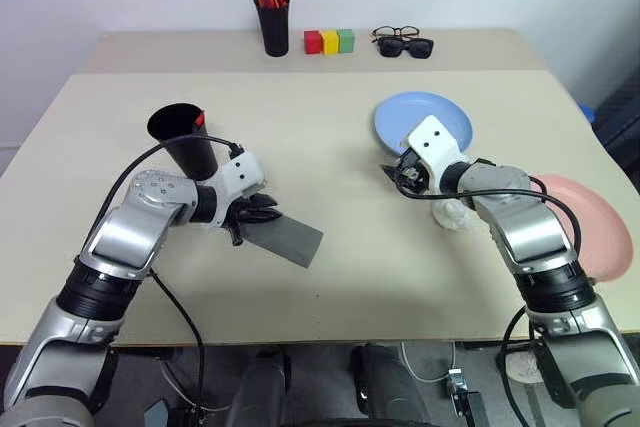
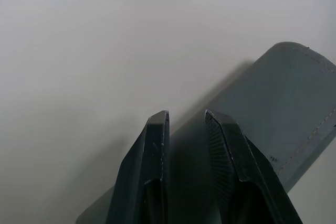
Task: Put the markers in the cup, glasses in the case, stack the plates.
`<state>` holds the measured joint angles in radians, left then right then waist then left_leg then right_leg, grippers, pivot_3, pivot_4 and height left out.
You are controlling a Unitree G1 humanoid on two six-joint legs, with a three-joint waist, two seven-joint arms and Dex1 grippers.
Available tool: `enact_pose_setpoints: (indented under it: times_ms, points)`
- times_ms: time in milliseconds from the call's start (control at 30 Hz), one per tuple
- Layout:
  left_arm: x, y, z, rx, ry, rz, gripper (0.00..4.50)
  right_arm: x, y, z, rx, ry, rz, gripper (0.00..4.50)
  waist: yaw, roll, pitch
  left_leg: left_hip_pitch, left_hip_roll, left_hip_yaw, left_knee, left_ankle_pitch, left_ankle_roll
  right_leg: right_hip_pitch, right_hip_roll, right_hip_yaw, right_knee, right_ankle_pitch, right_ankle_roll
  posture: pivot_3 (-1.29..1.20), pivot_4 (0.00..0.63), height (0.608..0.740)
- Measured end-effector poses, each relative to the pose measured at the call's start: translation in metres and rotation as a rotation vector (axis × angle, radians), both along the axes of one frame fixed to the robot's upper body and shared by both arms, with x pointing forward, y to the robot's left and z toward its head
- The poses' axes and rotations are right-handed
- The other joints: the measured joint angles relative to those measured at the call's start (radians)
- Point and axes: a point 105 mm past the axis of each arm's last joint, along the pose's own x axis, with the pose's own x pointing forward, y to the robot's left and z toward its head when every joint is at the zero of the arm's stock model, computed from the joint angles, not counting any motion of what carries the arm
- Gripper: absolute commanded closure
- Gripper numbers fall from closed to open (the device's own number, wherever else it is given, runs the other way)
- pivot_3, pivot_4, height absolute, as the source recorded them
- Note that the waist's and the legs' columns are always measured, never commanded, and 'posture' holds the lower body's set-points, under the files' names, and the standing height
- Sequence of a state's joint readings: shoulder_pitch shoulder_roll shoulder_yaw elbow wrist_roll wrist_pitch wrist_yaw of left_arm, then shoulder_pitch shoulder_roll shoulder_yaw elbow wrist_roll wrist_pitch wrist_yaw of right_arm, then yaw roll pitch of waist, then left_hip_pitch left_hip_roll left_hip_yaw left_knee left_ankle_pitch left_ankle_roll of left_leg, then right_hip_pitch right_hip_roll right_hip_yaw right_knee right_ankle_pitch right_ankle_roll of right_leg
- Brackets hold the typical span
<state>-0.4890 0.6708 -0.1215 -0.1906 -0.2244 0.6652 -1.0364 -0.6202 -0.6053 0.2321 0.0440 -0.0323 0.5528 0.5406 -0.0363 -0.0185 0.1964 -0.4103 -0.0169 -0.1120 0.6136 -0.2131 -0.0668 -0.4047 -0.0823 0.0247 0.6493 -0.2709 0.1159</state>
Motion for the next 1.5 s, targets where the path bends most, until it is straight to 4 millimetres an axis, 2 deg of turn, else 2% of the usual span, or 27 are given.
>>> enact_pose_setpoints:
  times_ms: [67, 133, 200, 233, 300, 400, 433, 533, 667, 767, 867, 933, 1000, 1033, 1067, 1100, 1167, 1200, 1267, 1367, 1500]
  points:
    - [-0.003, -0.007, 0.015, -0.112, -0.041, -0.004, 3.43, 0.013, -0.008, -0.010, -0.066, 0.000, -0.032, 1.55, -0.003, 0.000, 0.000, 0.000, 0.000, 0.000, 0.000, 0.000, 0.000, 0.000, 0.000, 0.000, 0.000, 0.000, 0.000, 0.00, 0.150, 0.740]
    - [-0.005, -0.004, 0.027, -0.177, -0.074, 0.016, 3.43, 0.026, -0.011, -0.016, -0.104, -0.006, -0.055, 1.55, -0.011, 0.000, 0.000, 0.001, 0.000, 0.000, 0.000, 0.000, 0.000, 0.000, 0.000, 0.000, 0.001, 0.000, 0.000, 0.00, 0.150, 0.740]
    - [-0.009, -0.002, 0.031, -0.223, -0.081, 0.039, 3.43, 0.037, -0.017, -0.019, -0.138, -0.015, -0.078, 1.55, -0.014, 0.001, 0.000, 0.002, 0.000, 0.000, -0.001, 0.000, 0.000, 0.000, 0.001, 0.001, 0.002, 0.000, 0.000, 0.00, 0.150, 0.740]
    - [-0.011, 0.000, 0.030, -0.235, -0.073, 0.052, 3.47, 0.042, -0.018, -0.018, -0.157, -0.030, -0.085, 2.04, -0.015, 0.001, 0.000, 0.002, 0.000, 0.000, 0.000, 0.000, 0.000, 0.000, 0.001, 0.001, 0.002, 0.000, 0.000, 0.00, 0.150, 0.740]
    - [-0.013, 0.001, 0.027, -0.247, -0.058, 0.071, 3.47, 0.047, -0.022, -0.019, -0.177, -0.038, -0.094, 2.75, -0.011, 0.001, 0.000, 0.002, 0.000, 0.000, 0.000, 0.000, 0.000, 0.000, 0.001, 0.001, 0.002, 0.000, 0.000, 0.00, 0.150, 0.740]
    - [-0.017, 0.002, 0.024, -0.260, -0.049, 0.095, 3.47, 0.048, -0.022, -0.025, -0.198, -0.039, -0.075, 4.28, -0.006, 0.001, 0.000, 0.001, 0.000, 0.000, 0.000, 0.000, 0.000, 0.000, 0.000, 0.001, 0.001, 0.000, 0.000, 0.00, 0.150, 0.740]
    - [-0.017, 0.002, 0.023, -0.259, -0.049, 0.103, 3.47, 0.048, -0.020, -0.024, -0.202, -0.046, -0.064, 4.48, -0.006, 0.001, 0.000, 0.001, 0.000, 0.000, 0.000, 0.000, 0.000, 0.000, 0.000, 0.001, 0.001, 0.000, 0.000, 0.00, 0.150, 0.740]
    - [-0.018, 0.002, 0.023, -0.265, -0.052, 0.109, 3.47, 0.048, -0.020, -0.021, -0.214, -0.060, -0.052, 4.48, -0.007, 0.001, 0.000, 0.001, 0.000, 0.000, 0.000, 0.000, 0.000, 0.000, 0.000, 0.001, 0.001, 0.000, 0.000, 0.00, 0.150, 0.740]
    - [-0.019, -0.006, 0.024, -0.288, -0.055, 0.092, 3.47, 0.031, -0.031, -0.008, -0.258, -0.112, -0.033, 4.48, 0.000, 0.001, 0.001, 0.001, 0.000, 0.000, 0.000, 0.000, 0.000, 0.000, 0.000, 0.001, 0.001, 0.000, 0.000, 0.00, 0.150, 0.740]
    - [-0.016, -0.020, 0.026, -0.322, -0.049, 0.048, 3.47, -0.001, -0.062, 0.009, -0.271, -0.125, -0.077, 4.48, 0.020, 0.002, 0.001, 0.000, -0.001, 0.000, 0.000, 0.000, 0.000, 0.000, 0.000, 0.000, 0.000, 0.000, 0.000, 0.00, 0.150, 0.740]
    - [-0.007, -0.035, 0.027, -0.360, -0.045, 0.007, 3.47, -0.046, -0.088, 0.025, -0.248, -0.104, -0.125, 4.48, 0.027, 0.002, 0.001, 0.000, -0.001, 0.000, 0.001, 0.000, 0.001, 0.002, 0.000, 0.000, -0.001, 0.000, 0.001, 0.00, 0.150, 0.740]
    - [0.000, -0.054, 0.031, -0.414, -0.057, -0.048, 3.47, -0.090, -0.110, 0.019, -0.253, -0.026, -0.187, 4.48, 0.044, 0.002, 0.000, 0.000, -0.001, -0.001, 0.002, -0.001, 0.002, 0.004, 0.000, 0.000, -0.002, -0.001, 0.001, 0.00, 0.150, 0.740]
    - [0.005, -0.064, 0.031, -0.432, -0.055, -0.076, 3.47, -0.119, -0.122, 0.009, -0.244, 0.061, -0.237, 4.48, 0.042, 0.002, 0.000, 0.002, -0.001, 0.001, 0.003, -0.001, 0.002, 0.005, 0.000, 0.000, -0.002, -0.001, 0.001, 0.00, 0.150, 0.740]
    - [0.007, -0.067, 0.029, -0.434, -0.047, -0.083, 3.47, -0.127, -0.125, 0.007, -0.238, 0.088, -0.252, 3.83, 0.030, 0.002, 0.000, 0.003, -0.001, 0.002, 0.003, -0.001, 0.002, 0.005, -0.001, 0.001, -0.002, -0.001, 0.001, 0.00, 0.150, 0.740]
    - [0.008, -0.069, 0.028, -0.436, -0.042, -0.093, 3.47, -0.132, -0.126, 0.007, -0.238, 0.098, -0.262, 3.58, 0.019, 0.002, 0.000, 0.003, -0.001, 0.002, 0.003, -0.001, 0.002, 0.005, 0.000, 0.001, -0.002, -0.001, 0.001, 0.00, 0.150, 0.740]
    - [0.009, -0.073, 0.027, -0.432, -0.041, -0.110, 3.47, -0.137, -0.127, 0.007, -0.241, 0.104, -0.271, 3.06, 0.013, 0.002, 0.000, 0.004, -0.001, 0.002, 0.002, -0.001, 0.002, 0.006, 0.000, 0.001, -0.001, -0.001, 0.001, 0.00, 0.150, 0.740]
    - [0.008, -0.077, 0.027, -0.433, -0.048, -0.138, 3.47, -0.140, -0.122, 0.007, -0.241, 0.106, -0.260, 1.96, 0.002, 0.003, -0.001, 0.006, 0.000, 0.002, 0.002, -0.001, 0.002, 0.007, 0.001, 0.001, -0.001, -0.001, 0.001, 0.00, 0.150, 0.740]
    - [0.009, -0.077, 0.027, -0.432, -0.051, -0.139, 3.47, -0.140, -0.119, 0.008, -0.235, 0.103, -0.249, 1.62, -0.001, 0.003, -0.001, 0.006, 0.000, 0.002, 0.002, -0.001, 0.002, 0.007, 0.001, 0.001, -0.001, -0.001, 0.001, 0.00, 0.150, 0.740]
    - [0.010, -0.075, 0.025, -0.427, -0.049, -0.134, 3.47, -0.136, -0.107, 0.006, -0.207, 0.089, -0.214, 1.62, -0.006, 0.002, -0.001, 0.006, 0.000, 0.002, 0.002, -0.001, 0.002, 0.007, 0.001, 0.001, -0.002, -0.001, 0.001, 0.00, 0.150, 0.740]
    - [0.008, -0.070, 0.020, -0.417, -0.041, -0.116, 3.47, -0.122, -0.076, -0.006, -0.134, 0.080, -0.124, 1.62, -0.007, 0.003, -0.001, 0.006, 0.000, 0.001, 0.002, -0.001, 0.002, 0.007, 0.000, 0.001, -0.001, -0.001, 0.001, 0.00, 0.150, 0.740]
    - [0.001, -0.061, 0.014, -0.407, -0.028, -0.091, 3.47, -0.101, -0.064, -0.027, -0.092, 0.110, -0.114, 1.62, 0.001, 0.002, -0.001, 0.004, -0.001, 0.001, 0.002, -0.001, 0.002, 0.007, 0.000, 0.001, -0.002, -0.001, 0.001, 0.00, 0.150, 0.740]
